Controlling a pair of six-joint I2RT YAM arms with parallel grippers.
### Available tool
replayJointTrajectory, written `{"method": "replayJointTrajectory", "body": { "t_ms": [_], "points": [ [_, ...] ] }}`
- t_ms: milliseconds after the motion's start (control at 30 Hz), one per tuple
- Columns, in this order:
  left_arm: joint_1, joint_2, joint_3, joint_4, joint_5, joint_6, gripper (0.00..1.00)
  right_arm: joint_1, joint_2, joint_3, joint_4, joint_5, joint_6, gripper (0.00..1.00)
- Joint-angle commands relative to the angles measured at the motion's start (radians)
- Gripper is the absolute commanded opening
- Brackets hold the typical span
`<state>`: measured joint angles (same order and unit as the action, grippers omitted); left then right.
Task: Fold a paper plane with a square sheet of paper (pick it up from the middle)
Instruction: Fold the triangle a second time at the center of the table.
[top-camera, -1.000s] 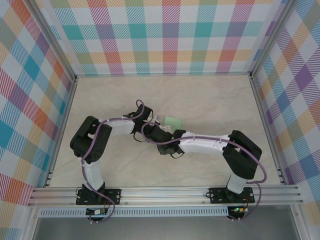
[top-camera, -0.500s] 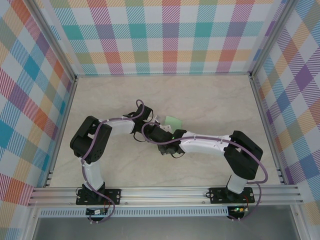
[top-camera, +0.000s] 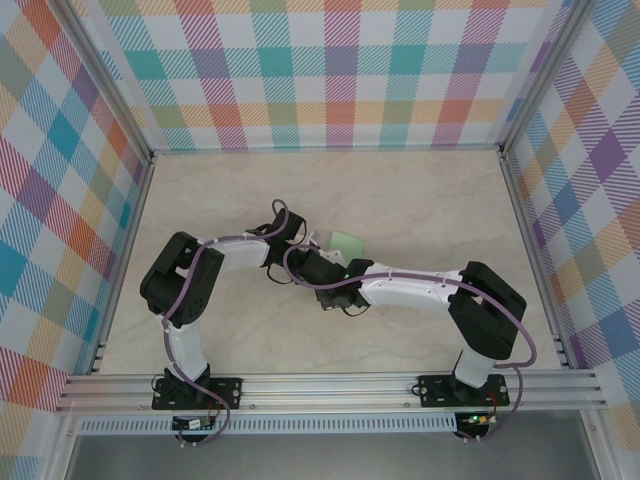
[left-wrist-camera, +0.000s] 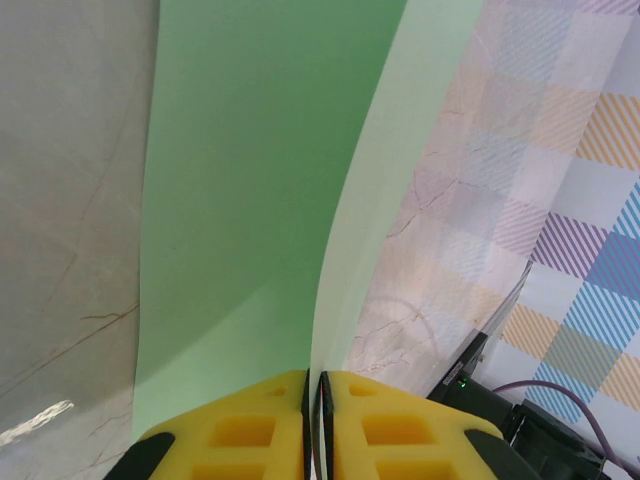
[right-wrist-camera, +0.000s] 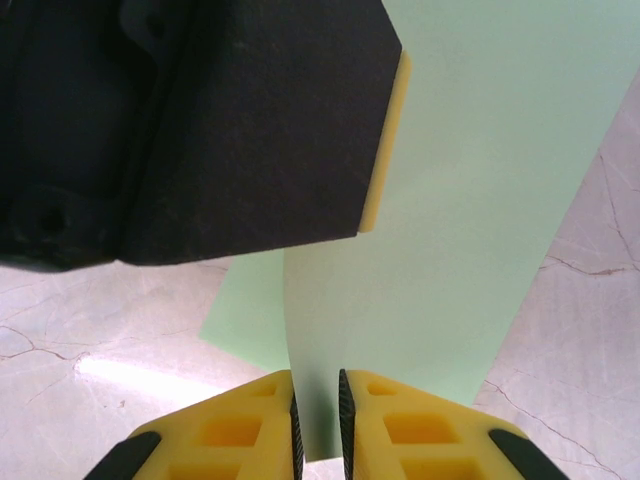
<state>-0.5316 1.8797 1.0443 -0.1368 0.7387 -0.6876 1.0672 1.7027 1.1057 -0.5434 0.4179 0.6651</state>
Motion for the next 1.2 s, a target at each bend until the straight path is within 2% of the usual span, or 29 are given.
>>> {"method": "replayJointTrajectory", "body": {
  "t_ms": [0,200,300,500,667,767,867,1033,1167],
  "points": [
    [0.002,-0.019,0.026,-0.034,-0.009,0.004,0.13,0.004,-0.016,0.018,-0.009,-0.01,-0.007,0.21],
    [0.001,-0.018,0.026,-0.037,-0.009,0.007,0.13,0.005,-0.014,0.02,0.003,-0.017,-0.001,0.24],
    [-0.001,-0.017,0.026,-0.037,-0.009,0.005,0.13,0.004,-0.004,0.029,-0.001,-0.019,-0.002,0.21],
    [-0.001,-0.017,0.028,-0.038,-0.01,0.007,0.13,0.005,-0.011,0.031,0.002,-0.016,-0.004,0.21],
    [-0.001,-0.017,0.031,-0.046,-0.016,0.008,0.15,0.002,-0.017,0.026,0.011,-0.029,-0.022,0.09],
    [-0.001,-0.048,0.026,-0.078,-0.084,0.014,0.17,-0.003,-0.028,0.015,0.017,-0.039,-0.028,0.06],
    [-0.001,-0.107,0.012,-0.107,-0.18,-0.003,0.27,-0.033,-0.06,-0.024,0.061,-0.098,-0.038,0.05],
    [-0.001,-0.216,-0.03,-0.166,-0.349,-0.054,0.41,-0.142,-0.126,-0.114,0.172,-0.304,-0.078,0.04],
    [-0.001,-0.292,-0.077,-0.176,-0.411,-0.094,0.44,-0.24,-0.171,-0.179,0.229,-0.444,-0.099,0.04]
  ]
}}
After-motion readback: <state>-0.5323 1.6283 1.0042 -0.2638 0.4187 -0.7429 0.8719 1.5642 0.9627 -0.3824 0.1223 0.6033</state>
